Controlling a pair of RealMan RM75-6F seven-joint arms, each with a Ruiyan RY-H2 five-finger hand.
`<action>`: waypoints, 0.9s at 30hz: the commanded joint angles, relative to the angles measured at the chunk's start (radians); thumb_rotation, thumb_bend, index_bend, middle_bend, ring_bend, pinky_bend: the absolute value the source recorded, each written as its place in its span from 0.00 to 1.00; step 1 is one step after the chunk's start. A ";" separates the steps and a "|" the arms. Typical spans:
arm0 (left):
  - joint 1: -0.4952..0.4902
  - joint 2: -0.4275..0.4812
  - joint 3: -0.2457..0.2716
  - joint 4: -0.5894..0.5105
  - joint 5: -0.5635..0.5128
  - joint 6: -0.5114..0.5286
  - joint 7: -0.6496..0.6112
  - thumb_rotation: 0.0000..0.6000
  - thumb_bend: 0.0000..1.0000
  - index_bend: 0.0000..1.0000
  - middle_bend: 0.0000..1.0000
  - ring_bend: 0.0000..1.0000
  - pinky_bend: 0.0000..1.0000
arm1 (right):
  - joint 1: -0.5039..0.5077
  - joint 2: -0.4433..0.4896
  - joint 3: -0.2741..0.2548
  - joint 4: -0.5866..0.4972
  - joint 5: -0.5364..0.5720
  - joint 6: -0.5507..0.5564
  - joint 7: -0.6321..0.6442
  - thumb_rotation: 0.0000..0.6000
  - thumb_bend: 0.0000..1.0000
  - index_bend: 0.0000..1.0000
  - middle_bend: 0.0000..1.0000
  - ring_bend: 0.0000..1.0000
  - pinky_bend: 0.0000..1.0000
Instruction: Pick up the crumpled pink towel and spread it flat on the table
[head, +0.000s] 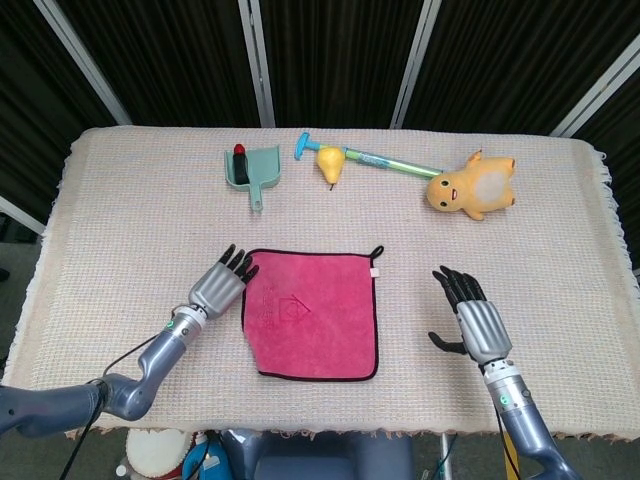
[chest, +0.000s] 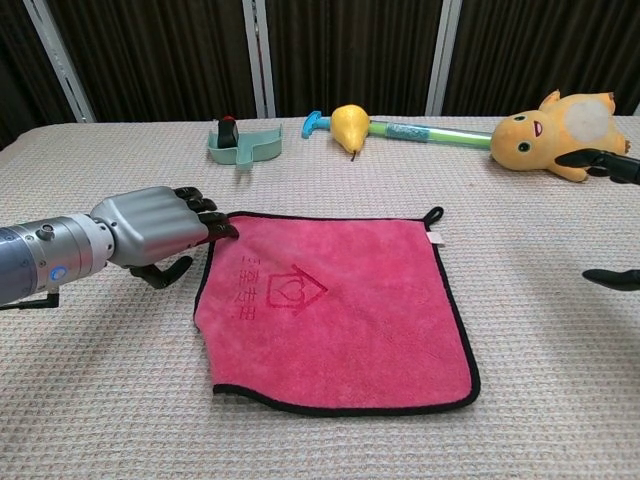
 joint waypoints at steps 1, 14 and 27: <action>0.001 0.003 0.002 0.001 -0.003 0.002 -0.005 1.00 0.67 0.06 0.05 0.00 0.01 | 0.000 0.001 0.000 -0.003 -0.002 0.001 -0.004 1.00 0.28 0.00 0.00 0.00 0.00; 0.013 0.026 0.007 -0.024 0.011 0.037 -0.035 1.00 0.48 0.00 0.01 0.00 0.01 | -0.004 0.002 -0.007 -0.018 -0.006 0.007 -0.020 1.00 0.28 0.00 0.00 0.00 0.00; 0.037 0.096 0.023 -0.078 0.079 0.086 -0.087 1.00 0.28 0.00 0.00 0.00 0.01 | -0.004 -0.004 -0.014 -0.044 -0.013 0.009 -0.045 1.00 0.28 0.00 0.00 0.00 0.00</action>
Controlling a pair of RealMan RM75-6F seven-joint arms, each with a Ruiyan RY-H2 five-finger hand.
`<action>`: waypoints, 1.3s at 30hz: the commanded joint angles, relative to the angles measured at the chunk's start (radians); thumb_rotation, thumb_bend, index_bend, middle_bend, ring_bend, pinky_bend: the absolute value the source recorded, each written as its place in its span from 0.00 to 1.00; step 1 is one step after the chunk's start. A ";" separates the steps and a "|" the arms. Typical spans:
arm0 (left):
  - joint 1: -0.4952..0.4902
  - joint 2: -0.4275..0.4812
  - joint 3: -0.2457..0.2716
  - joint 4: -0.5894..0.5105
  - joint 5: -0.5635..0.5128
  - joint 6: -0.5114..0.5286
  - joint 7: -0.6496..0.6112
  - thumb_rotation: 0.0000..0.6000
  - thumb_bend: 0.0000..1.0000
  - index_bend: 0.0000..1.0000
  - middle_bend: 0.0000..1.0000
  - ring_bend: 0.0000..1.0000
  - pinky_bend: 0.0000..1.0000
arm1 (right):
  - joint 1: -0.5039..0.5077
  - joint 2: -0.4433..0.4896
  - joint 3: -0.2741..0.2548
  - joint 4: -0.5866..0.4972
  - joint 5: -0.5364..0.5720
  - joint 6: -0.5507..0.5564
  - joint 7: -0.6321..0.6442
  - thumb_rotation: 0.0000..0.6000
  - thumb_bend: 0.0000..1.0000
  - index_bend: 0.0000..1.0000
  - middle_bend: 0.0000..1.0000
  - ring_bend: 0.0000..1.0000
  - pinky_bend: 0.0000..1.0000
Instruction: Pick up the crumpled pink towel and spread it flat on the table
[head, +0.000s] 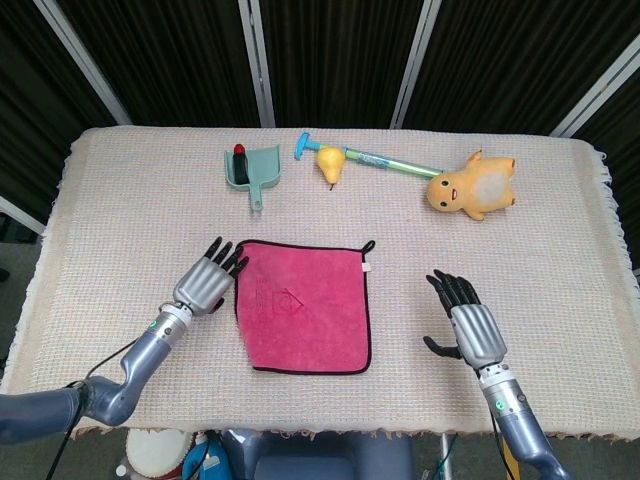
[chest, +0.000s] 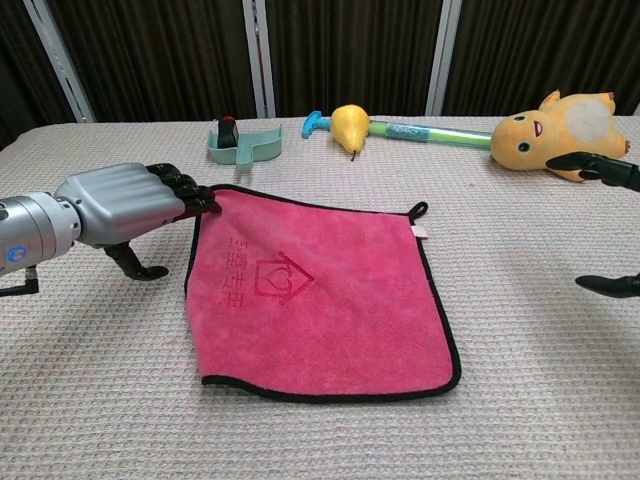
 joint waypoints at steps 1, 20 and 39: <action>0.005 0.011 0.009 0.001 0.008 0.006 0.007 1.00 0.28 0.00 0.00 0.00 0.01 | -0.001 -0.001 -0.003 -0.010 -0.004 0.002 -0.009 1.00 0.28 0.00 0.00 0.00 0.00; 0.032 0.001 0.022 -0.022 -0.086 0.018 0.080 1.00 0.22 0.00 0.00 0.00 0.00 | -0.008 -0.001 -0.011 -0.037 -0.009 0.013 -0.038 1.00 0.28 0.00 0.00 0.00 0.00; 0.055 -0.009 0.013 -0.100 0.077 0.071 -0.110 1.00 0.24 0.00 0.00 0.00 0.00 | -0.018 0.015 -0.012 -0.030 -0.016 0.024 -0.007 1.00 0.28 0.00 0.00 0.00 0.00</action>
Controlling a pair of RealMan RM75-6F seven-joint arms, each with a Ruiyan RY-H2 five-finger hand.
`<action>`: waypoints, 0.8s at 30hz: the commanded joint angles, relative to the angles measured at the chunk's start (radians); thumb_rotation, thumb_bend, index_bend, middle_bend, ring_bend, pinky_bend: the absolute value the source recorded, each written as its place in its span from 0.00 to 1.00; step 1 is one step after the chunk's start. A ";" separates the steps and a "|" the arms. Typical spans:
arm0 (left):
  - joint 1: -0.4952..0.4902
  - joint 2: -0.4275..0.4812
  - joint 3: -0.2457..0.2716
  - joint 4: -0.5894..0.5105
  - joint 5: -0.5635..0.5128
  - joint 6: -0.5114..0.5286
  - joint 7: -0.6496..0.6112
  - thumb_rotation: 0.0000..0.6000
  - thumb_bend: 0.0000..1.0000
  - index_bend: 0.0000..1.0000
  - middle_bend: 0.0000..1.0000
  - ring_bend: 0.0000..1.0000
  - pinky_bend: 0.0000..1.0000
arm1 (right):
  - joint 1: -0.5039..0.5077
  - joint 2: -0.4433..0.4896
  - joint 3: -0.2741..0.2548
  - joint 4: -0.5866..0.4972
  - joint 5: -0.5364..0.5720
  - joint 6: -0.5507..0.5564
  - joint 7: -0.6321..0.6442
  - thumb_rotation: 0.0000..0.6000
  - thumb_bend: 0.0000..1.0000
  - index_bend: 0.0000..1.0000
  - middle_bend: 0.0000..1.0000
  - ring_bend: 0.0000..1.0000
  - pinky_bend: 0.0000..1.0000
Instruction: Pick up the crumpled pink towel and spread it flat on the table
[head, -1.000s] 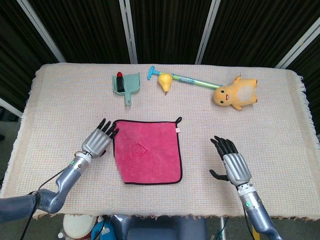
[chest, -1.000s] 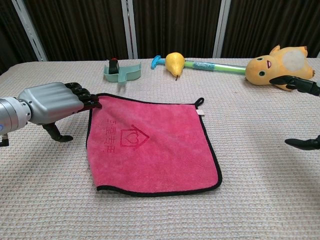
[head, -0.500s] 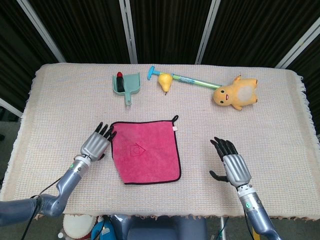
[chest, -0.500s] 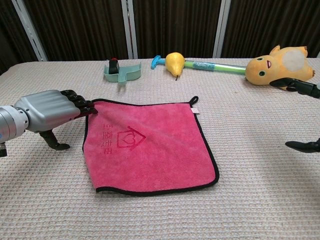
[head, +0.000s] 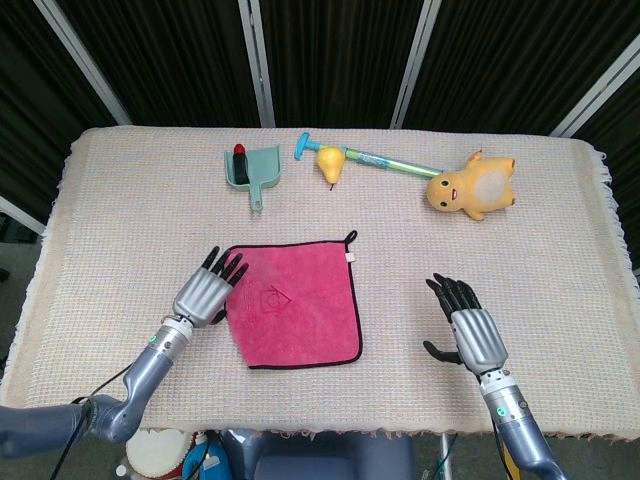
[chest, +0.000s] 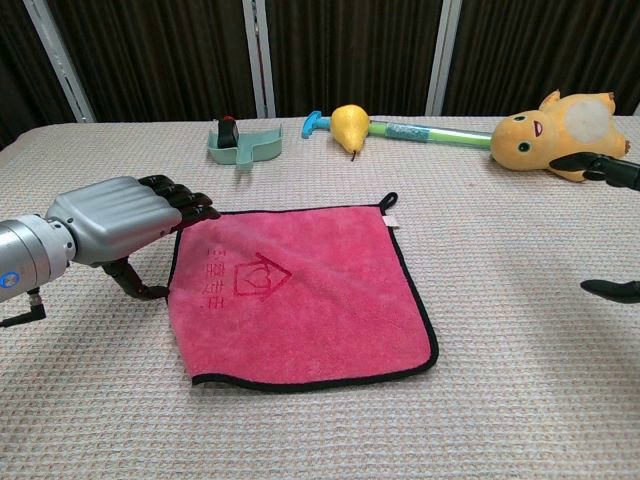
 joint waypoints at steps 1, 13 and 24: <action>-0.002 0.045 0.017 -0.053 0.096 -0.020 -0.102 1.00 0.25 0.00 0.00 0.00 0.00 | -0.001 0.002 0.001 0.001 0.001 0.000 0.004 1.00 0.28 0.00 0.00 0.00 0.00; -0.005 0.211 0.124 -0.151 0.353 -0.064 -0.349 1.00 0.28 0.00 0.00 0.00 0.00 | -0.003 0.005 0.000 -0.003 0.002 -0.001 0.009 1.00 0.28 0.00 0.00 0.00 0.00; 0.069 0.169 0.125 -0.128 0.399 0.024 -0.357 1.00 0.07 0.00 0.00 0.00 0.00 | -0.003 0.000 -0.004 -0.022 -0.007 0.001 -0.014 1.00 0.28 0.00 0.00 0.00 0.00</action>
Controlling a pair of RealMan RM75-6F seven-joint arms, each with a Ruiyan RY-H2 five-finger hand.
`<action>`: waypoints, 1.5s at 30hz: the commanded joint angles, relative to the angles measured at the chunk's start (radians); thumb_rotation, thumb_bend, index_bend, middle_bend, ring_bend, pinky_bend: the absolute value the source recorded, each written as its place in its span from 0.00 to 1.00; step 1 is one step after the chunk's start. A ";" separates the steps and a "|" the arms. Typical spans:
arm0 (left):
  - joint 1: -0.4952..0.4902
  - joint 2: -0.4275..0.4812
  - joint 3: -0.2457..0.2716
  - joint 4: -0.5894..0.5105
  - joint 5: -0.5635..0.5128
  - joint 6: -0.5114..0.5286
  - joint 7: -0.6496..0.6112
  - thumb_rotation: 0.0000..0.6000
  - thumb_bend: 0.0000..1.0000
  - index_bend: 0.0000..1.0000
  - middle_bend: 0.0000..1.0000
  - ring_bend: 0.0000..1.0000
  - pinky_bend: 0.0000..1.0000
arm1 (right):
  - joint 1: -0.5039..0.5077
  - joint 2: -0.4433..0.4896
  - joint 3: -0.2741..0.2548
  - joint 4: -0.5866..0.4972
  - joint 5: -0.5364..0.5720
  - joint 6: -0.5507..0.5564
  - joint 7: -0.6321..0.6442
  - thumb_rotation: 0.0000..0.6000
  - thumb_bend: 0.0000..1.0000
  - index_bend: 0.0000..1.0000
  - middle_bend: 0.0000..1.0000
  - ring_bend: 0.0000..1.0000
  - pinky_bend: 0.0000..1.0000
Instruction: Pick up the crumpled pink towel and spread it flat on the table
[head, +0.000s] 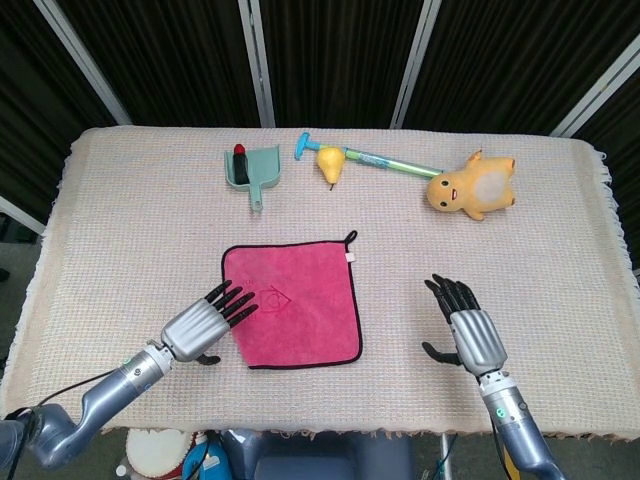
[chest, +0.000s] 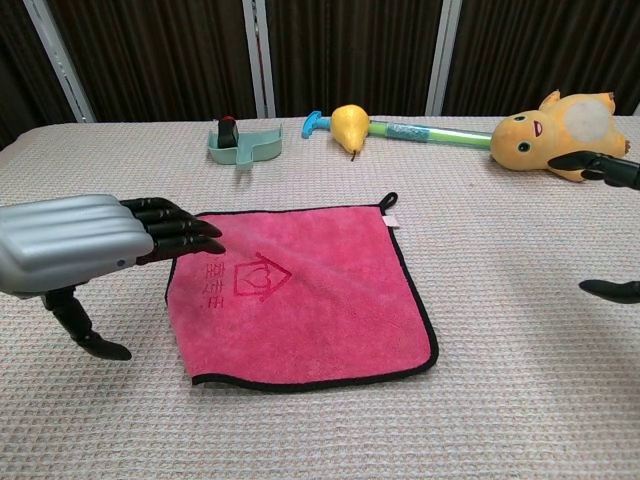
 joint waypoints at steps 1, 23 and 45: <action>0.029 -0.050 -0.014 0.019 -0.014 0.018 0.009 1.00 0.07 0.00 0.00 0.00 0.00 | -0.001 -0.003 -0.002 -0.005 -0.002 0.001 -0.006 1.00 0.28 0.00 0.00 0.00 0.00; 0.092 -0.235 -0.042 0.088 0.008 0.052 0.072 1.00 0.08 0.00 0.00 0.00 0.00 | -0.001 -0.001 -0.003 -0.006 -0.003 -0.002 -0.002 1.00 0.28 0.00 0.00 0.00 0.00; 0.126 -0.372 -0.076 0.253 0.061 0.115 0.125 1.00 0.18 0.00 0.00 0.00 0.00 | -0.003 0.002 -0.005 0.004 -0.006 -0.004 0.009 1.00 0.28 0.00 0.00 0.00 0.00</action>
